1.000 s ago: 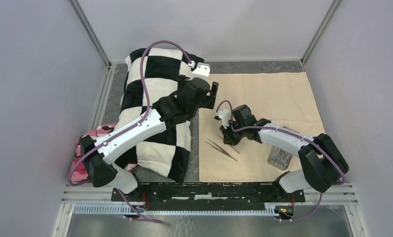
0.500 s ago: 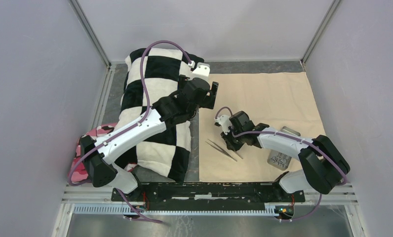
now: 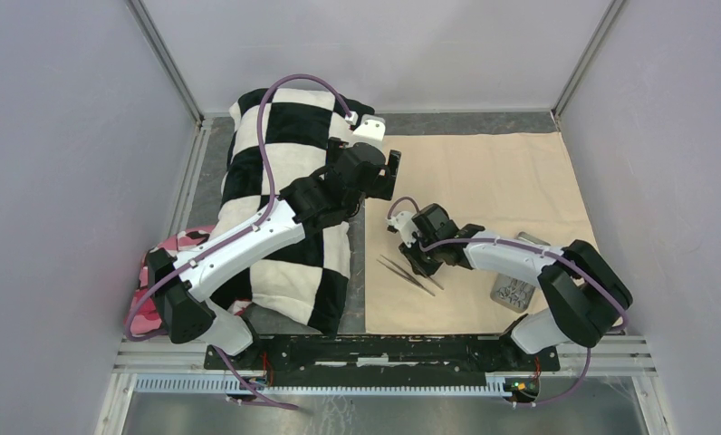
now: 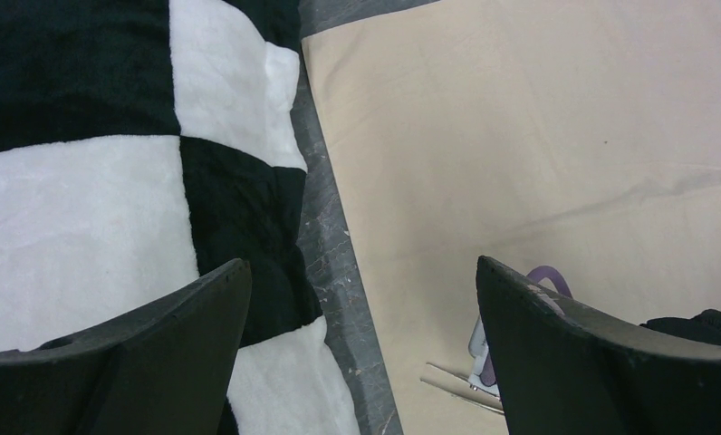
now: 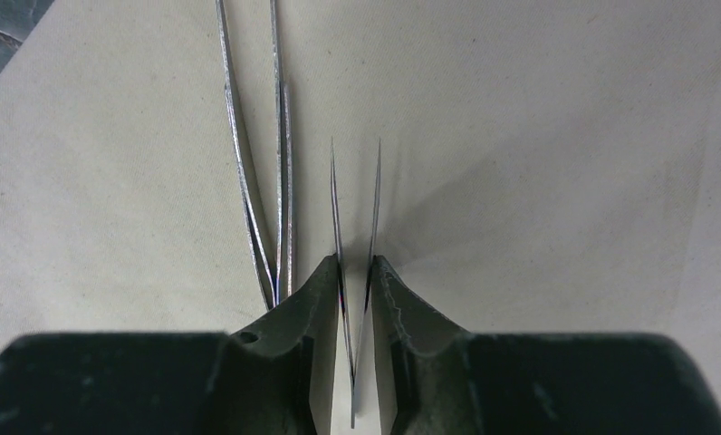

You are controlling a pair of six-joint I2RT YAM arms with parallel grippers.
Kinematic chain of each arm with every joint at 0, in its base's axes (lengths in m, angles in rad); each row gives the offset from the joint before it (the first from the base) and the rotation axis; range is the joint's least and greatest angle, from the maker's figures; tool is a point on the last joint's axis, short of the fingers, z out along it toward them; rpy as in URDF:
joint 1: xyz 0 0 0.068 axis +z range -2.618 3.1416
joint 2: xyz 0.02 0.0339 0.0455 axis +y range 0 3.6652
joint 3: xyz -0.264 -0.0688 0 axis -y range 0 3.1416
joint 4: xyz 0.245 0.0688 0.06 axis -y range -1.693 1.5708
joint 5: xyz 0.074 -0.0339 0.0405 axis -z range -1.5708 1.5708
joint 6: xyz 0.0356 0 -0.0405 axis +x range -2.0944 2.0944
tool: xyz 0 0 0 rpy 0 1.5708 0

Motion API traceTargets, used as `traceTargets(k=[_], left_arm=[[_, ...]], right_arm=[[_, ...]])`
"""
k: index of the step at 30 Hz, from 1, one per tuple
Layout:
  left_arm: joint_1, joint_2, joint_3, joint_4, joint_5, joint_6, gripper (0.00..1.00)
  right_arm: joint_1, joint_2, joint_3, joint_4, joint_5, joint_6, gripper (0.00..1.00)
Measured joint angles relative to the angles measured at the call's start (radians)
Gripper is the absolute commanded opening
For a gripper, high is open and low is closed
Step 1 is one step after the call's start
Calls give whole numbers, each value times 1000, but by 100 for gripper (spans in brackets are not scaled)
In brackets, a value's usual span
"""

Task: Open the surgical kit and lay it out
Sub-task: Place the medical item in the surgical kit, then pick up the medical item from the container.

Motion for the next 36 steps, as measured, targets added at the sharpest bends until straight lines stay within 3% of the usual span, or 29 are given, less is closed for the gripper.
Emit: traceTargets(k=[10, 28, 36], left_arm=[[0, 0, 0, 0, 1, 0, 100], [0, 0, 0, 0, 4, 0, 100], [0, 0, 0, 0, 6, 0, 100]], right_arm=[[16, 37, 31, 8, 18, -1, 27], [31, 35, 31, 11, 39, 2, 41], [31, -55, 36, -20, 131, 19, 45]])
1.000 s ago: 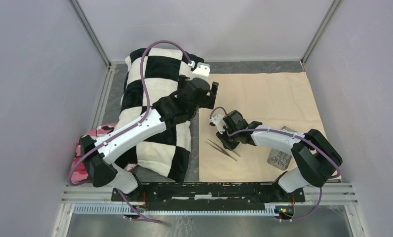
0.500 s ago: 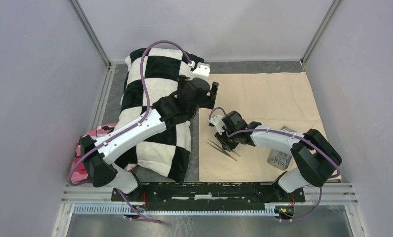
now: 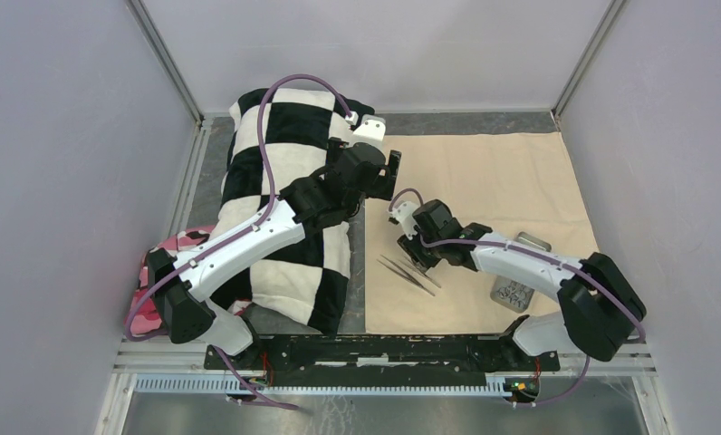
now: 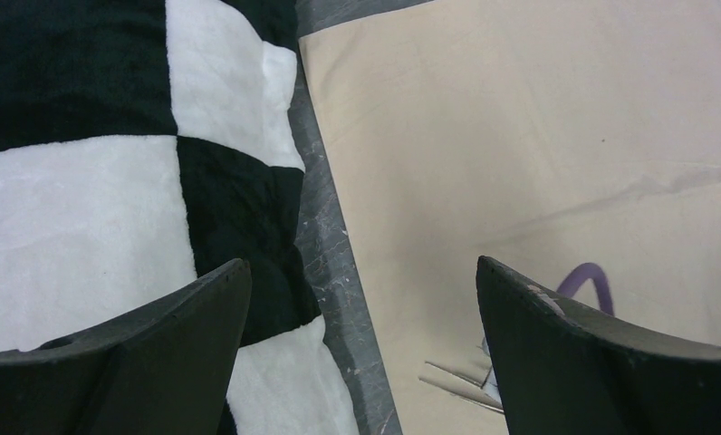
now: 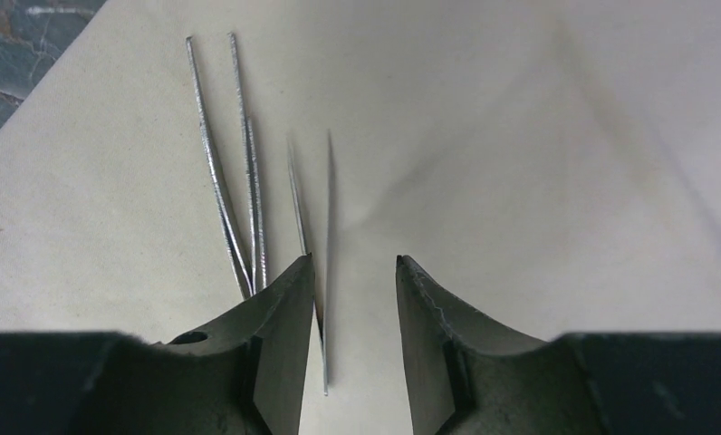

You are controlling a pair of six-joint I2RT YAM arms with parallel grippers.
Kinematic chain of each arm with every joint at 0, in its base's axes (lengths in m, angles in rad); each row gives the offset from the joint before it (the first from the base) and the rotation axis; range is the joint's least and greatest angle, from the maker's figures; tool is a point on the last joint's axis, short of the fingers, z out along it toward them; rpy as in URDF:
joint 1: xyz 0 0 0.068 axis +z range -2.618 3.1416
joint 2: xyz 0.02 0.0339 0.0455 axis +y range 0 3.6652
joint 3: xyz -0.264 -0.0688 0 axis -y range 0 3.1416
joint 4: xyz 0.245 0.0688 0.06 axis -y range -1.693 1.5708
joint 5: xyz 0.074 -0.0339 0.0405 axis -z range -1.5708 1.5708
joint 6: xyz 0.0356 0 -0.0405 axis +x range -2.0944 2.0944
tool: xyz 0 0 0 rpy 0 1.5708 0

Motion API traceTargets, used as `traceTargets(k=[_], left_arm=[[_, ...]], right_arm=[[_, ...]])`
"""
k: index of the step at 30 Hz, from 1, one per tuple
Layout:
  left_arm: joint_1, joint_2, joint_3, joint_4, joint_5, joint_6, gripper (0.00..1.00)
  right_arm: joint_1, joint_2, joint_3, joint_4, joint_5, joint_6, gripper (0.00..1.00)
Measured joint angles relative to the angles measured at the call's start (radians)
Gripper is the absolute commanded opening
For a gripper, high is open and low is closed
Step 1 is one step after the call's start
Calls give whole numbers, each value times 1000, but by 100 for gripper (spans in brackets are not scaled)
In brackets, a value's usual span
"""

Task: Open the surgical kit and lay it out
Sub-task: Pick up the medical item from the container.

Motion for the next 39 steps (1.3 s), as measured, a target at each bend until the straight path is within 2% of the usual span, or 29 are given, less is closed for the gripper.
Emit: traceTargets(k=[6, 9, 13, 19, 21, 25, 32, 39], left_arm=[[0, 0, 0, 0, 1, 0, 100], [0, 0, 0, 0, 3, 0, 100], [0, 0, 0, 0, 11, 0, 100], [0, 0, 0, 0, 18, 0, 100], [0, 0, 0, 0, 18, 0, 100], [0, 0, 0, 0, 18, 0, 100], [-7, 0, 0, 0, 19, 0, 100], [-40, 0, 0, 5, 22, 0, 100]], right_arm=[[-9, -126, 18, -43, 124, 17, 48], [-73, -190, 13, -57, 183, 51, 48], [-337, -315, -64, -50, 230, 127, 51], [-749, -471, -190, -95, 222, 269, 62], [-874, -507, -229, -104, 185, 310, 62], [-1013, -496, -265, -116, 104, 333, 57], [-1055, -353, -264, -106, 26, 293, 48], [-1057, -296, -233, -74, 53, 257, 49]])
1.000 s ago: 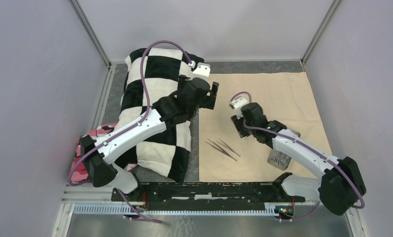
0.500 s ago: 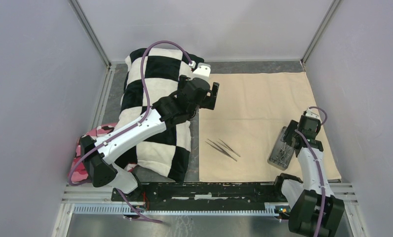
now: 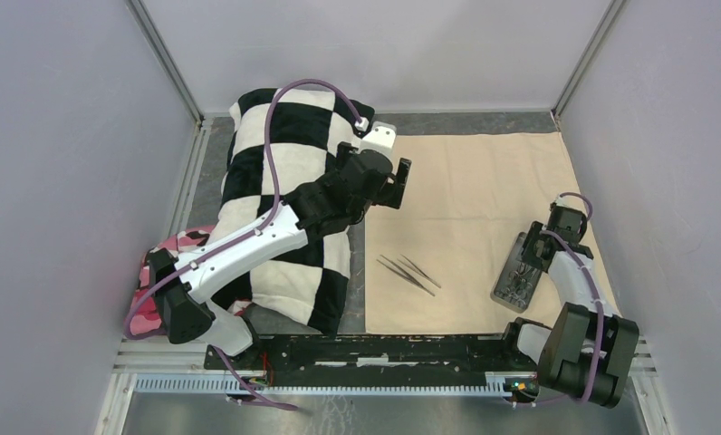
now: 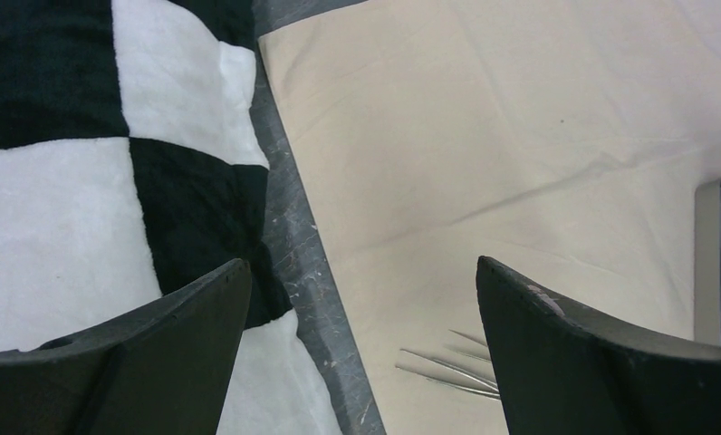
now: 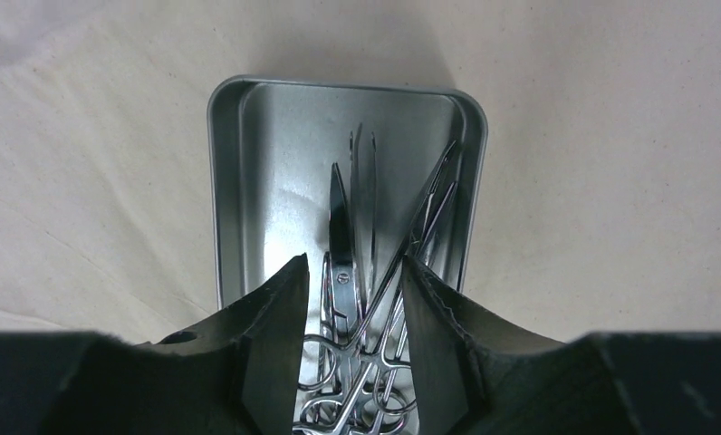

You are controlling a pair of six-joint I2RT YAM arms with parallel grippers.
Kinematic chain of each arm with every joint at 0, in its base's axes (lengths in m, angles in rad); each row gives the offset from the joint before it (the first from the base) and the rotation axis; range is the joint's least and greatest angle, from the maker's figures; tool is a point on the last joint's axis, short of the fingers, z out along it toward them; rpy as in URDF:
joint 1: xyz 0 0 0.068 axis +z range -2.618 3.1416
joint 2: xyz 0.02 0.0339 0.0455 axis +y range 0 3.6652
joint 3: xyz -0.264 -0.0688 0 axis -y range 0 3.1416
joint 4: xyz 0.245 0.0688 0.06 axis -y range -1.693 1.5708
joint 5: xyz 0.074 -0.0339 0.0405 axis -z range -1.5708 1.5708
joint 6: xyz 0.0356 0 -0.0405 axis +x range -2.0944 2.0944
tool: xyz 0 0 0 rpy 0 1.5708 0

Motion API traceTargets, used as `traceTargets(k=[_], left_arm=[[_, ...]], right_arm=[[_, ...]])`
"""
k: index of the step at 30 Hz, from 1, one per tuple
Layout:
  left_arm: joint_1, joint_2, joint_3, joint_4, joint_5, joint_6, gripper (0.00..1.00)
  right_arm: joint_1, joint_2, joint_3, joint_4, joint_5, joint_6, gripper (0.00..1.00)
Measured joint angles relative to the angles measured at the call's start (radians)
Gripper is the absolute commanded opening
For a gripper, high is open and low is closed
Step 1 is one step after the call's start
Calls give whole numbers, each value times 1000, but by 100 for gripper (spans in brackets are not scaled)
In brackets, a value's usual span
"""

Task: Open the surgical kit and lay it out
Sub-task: Pick up the medical item from the container.

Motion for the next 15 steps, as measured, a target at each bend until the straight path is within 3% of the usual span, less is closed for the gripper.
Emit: traceTargets(k=[5, 9, 15], left_arm=[[-21, 0, -1, 17, 6, 0, 100], [-21, 0, -2, 24, 8, 0, 100], [-21, 0, -2, 26, 19, 0, 100]], right_arm=[[0, 49, 2, 53, 22, -6, 48], [0, 86, 2, 105, 46, -11, 35], [8, 86, -7, 135, 31, -20, 25]])
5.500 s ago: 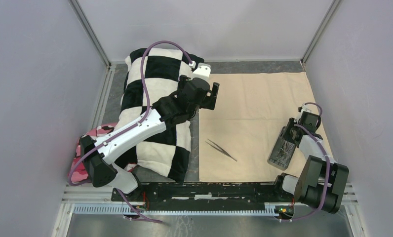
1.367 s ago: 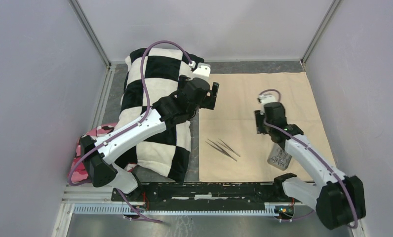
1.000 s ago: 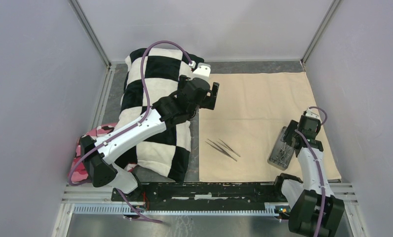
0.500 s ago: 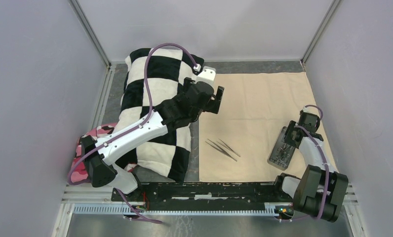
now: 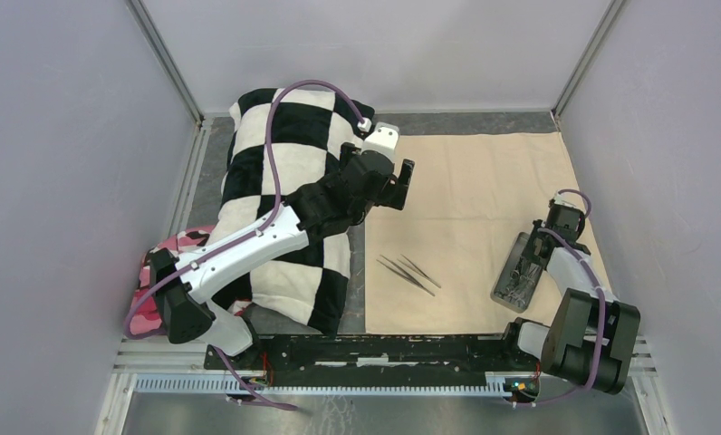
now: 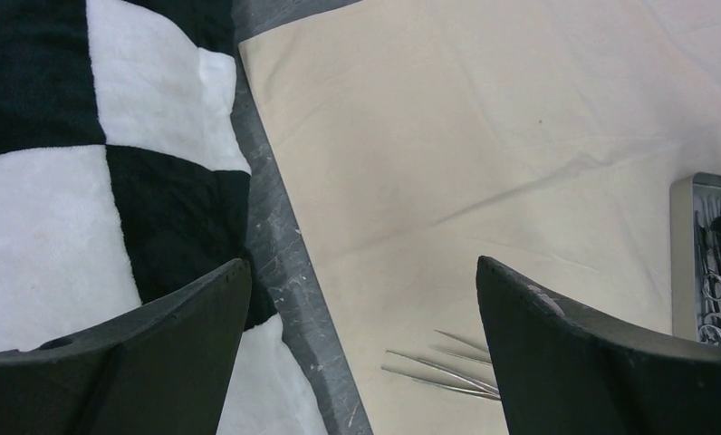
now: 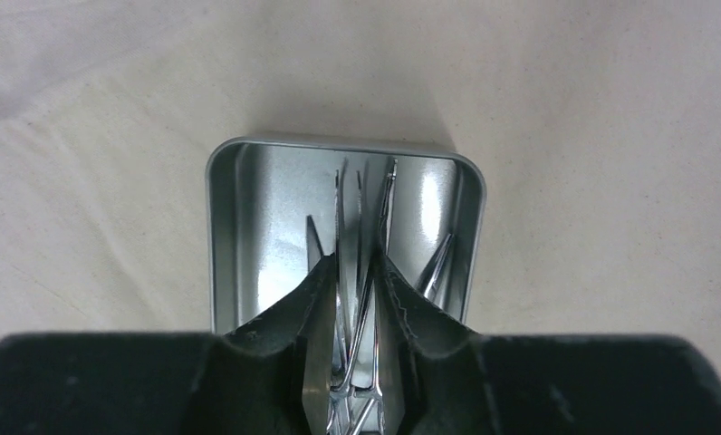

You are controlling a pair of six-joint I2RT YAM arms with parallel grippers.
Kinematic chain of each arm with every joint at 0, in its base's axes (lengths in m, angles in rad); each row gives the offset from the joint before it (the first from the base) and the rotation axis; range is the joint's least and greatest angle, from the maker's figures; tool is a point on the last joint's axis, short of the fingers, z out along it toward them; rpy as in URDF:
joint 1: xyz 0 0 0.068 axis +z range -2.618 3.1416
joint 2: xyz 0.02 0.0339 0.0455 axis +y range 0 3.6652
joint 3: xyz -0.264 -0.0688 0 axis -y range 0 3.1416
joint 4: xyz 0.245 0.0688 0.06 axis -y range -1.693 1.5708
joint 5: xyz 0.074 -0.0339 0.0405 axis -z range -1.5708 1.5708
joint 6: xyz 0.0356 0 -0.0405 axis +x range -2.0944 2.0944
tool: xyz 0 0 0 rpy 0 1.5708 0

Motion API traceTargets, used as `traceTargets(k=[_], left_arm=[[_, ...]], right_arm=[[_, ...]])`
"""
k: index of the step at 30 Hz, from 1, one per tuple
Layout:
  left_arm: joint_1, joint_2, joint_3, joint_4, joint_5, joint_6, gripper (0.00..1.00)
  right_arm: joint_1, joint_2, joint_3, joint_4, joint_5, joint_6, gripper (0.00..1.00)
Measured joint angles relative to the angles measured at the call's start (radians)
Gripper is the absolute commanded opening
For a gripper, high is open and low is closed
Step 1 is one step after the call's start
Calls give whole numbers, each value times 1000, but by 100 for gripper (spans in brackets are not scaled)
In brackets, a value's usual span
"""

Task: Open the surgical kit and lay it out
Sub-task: Pick up the medical item from the container.

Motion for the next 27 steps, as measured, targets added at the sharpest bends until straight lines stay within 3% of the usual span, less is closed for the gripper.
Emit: traceTargets(k=[4, 11, 15, 27], left_arm=[[0, 2, 0, 0, 7, 0, 100], [0, 3, 0, 0, 10, 0, 100], [0, 3, 0, 0, 12, 0, 100], [0, 18, -1, 0, 12, 0, 100]], right_arm=[[2, -6, -3, 3, -55, -5, 21], [4, -37, -1, -33, -48, -21, 31], [5, -41, 7, -41, -33, -31, 32], [28, 5, 15, -18, -50, -40, 27]])
